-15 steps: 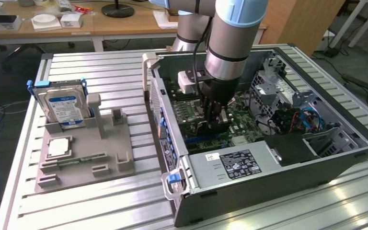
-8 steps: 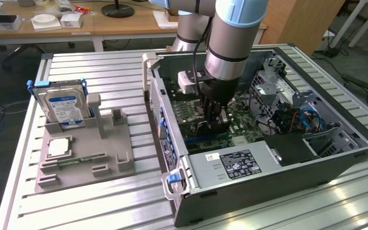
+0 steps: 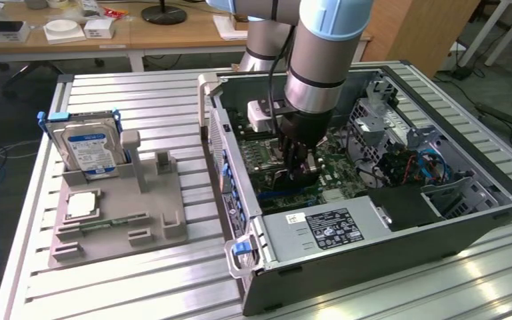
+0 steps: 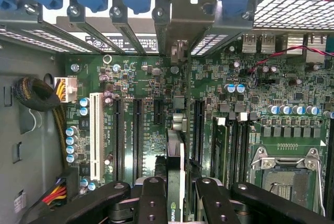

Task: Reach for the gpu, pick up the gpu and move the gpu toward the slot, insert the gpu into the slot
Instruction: 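Insert the gpu into the slot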

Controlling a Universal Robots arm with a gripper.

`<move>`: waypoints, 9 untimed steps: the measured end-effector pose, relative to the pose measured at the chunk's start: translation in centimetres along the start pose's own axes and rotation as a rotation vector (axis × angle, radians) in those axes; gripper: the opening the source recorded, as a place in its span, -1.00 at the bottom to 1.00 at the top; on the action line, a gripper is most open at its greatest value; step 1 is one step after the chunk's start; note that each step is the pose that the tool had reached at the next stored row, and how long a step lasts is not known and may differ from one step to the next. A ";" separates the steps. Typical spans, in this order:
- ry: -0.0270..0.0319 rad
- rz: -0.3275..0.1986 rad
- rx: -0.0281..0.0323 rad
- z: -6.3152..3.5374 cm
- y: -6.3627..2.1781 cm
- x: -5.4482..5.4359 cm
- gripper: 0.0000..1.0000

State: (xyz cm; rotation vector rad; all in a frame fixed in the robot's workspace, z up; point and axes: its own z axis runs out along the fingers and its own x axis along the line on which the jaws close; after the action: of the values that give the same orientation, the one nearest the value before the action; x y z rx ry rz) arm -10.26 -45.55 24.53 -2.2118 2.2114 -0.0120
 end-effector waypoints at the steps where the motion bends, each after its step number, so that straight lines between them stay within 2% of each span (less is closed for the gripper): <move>1: 0.0000 0.000 0.0000 0.00 0.00 0.0 -0.47; 9: -0.0001 0.000 0.0001 0.01 0.00 0.0 -0.47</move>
State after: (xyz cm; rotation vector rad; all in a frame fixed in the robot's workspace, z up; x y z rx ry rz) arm -10.26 -45.55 24.52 -2.2117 2.2112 -0.0120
